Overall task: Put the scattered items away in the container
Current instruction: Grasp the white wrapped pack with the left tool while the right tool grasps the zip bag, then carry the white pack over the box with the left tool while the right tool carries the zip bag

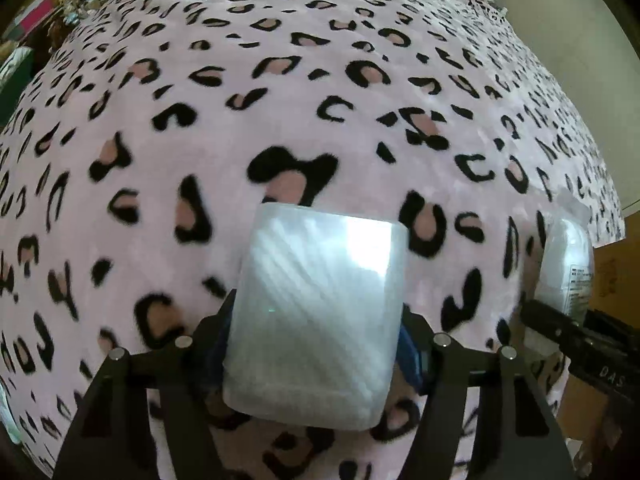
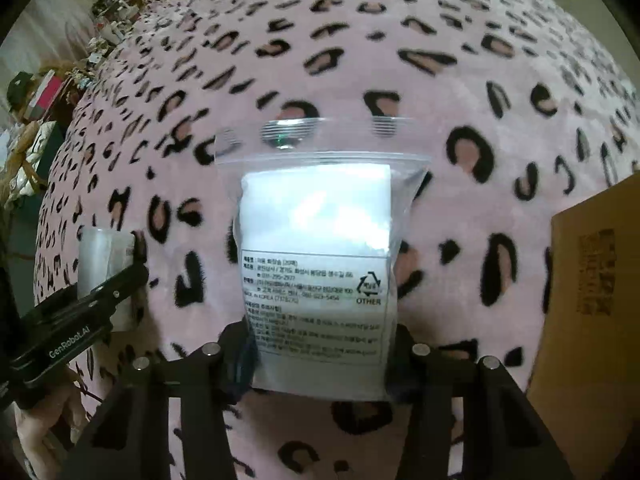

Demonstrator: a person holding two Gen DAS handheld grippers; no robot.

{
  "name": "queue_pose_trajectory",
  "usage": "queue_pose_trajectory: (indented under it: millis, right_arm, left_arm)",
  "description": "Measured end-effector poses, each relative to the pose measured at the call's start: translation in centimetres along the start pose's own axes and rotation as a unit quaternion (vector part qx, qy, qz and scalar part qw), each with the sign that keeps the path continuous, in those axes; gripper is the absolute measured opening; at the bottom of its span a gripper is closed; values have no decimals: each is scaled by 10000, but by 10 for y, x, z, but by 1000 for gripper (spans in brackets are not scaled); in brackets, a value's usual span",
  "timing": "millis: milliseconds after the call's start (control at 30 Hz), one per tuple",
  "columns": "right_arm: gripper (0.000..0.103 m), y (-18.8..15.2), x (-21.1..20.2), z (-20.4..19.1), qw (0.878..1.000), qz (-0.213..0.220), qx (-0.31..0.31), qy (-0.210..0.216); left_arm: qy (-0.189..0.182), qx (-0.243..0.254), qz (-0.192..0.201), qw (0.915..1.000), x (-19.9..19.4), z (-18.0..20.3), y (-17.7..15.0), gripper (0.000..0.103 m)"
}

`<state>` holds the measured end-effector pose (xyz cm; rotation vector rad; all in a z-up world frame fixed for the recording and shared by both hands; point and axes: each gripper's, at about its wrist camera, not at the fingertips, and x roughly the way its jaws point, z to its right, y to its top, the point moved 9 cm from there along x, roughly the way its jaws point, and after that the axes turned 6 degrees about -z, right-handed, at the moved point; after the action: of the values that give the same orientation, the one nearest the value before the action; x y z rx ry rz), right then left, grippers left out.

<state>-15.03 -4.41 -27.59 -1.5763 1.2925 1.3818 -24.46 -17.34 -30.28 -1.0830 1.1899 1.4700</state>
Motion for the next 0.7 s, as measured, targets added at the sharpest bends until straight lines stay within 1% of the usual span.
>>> queue_pose_trajectory:
  millis: [200,300,367,467,533,700]
  right_arm:
    - [50,-12,-29,-17,9993,251,-272,-43]
    - [50,-5,-41,-15,9986,333,-400,-89]
    - [50,-14,-45,-17,9978,390,-515,-139]
    - [50,-18,-55,-27,9966,441,-673,-202]
    - [50,-26,-65,-27,9955,502,-777,-217]
    - [50,-46,-85,-40,9924,607,-1051,-222]
  left_arm:
    - [-55,-196,19,9998,-22,-13,-26,67]
    - [-32,-282,33,9996,-37,-19,-38,67]
    - [-19,-342,64,9994,-51,-27,-52,67]
    - [2,-389,54,9992,-66,-26,-69,65]
    - [57,-386,76,9992,-77,-24,-82,64]
    - [117,-374,110,9992,-100,-18,-113,64]
